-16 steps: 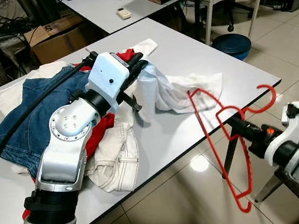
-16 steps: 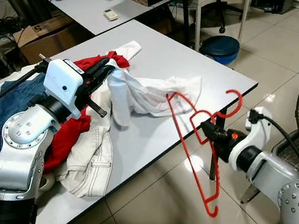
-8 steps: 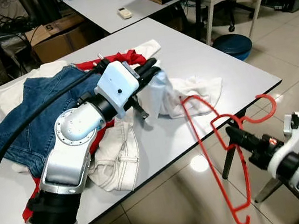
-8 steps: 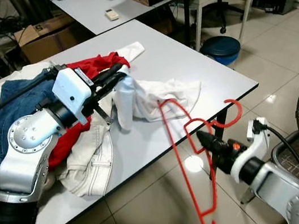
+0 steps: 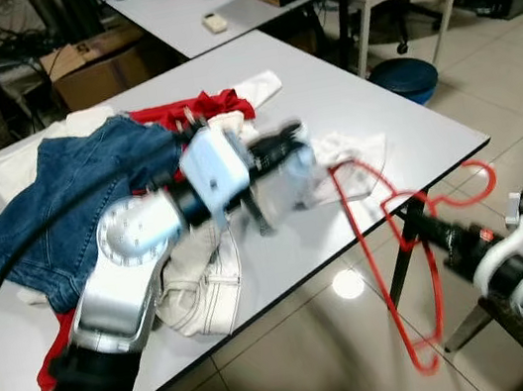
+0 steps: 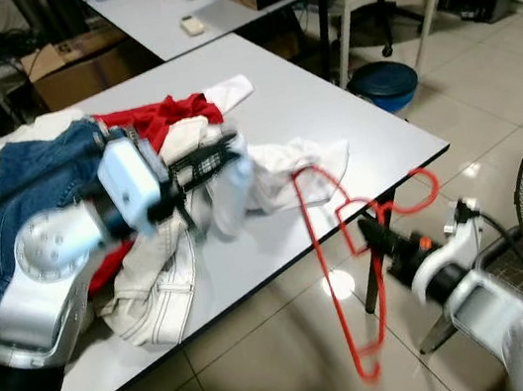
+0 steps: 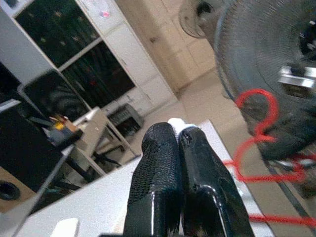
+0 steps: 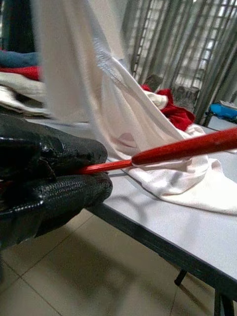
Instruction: Hang hanger
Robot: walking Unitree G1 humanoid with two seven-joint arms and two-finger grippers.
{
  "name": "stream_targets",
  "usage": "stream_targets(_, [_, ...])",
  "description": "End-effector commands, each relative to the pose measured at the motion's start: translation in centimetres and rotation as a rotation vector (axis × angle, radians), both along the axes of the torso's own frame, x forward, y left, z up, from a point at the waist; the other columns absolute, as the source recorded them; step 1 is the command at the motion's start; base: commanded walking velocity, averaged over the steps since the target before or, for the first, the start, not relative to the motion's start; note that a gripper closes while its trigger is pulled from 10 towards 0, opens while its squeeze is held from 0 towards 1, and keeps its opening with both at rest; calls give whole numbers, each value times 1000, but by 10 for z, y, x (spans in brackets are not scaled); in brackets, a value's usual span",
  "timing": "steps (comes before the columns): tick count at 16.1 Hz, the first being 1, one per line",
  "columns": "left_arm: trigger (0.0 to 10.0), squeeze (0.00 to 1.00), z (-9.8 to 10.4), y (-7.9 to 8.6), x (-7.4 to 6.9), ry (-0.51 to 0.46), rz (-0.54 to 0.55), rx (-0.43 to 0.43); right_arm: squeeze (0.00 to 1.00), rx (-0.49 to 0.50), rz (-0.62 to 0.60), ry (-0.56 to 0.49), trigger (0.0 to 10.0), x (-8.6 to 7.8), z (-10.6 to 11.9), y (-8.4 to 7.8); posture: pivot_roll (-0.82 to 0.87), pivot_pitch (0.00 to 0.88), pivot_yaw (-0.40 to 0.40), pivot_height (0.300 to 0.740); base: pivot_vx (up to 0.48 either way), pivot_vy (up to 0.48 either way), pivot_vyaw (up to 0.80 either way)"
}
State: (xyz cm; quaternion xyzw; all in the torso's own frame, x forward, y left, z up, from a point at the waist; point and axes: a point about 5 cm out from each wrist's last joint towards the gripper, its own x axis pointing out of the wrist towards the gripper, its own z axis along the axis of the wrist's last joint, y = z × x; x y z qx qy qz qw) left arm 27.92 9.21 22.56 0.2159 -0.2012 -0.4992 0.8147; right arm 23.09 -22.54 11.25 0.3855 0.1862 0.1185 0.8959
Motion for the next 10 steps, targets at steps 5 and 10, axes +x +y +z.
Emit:
stream_targets(5, [0,0,-2,8,-4,-9,-5,55,0,44,-19,-29,10000,21,6,-10,-91,12,74,740,0,0,0])
stream_targets(10, [0,0,-22,20,9,33,191,138,0,137,-199,-176,10000,32,32,-24,-93,6,64,740,0,0,0])
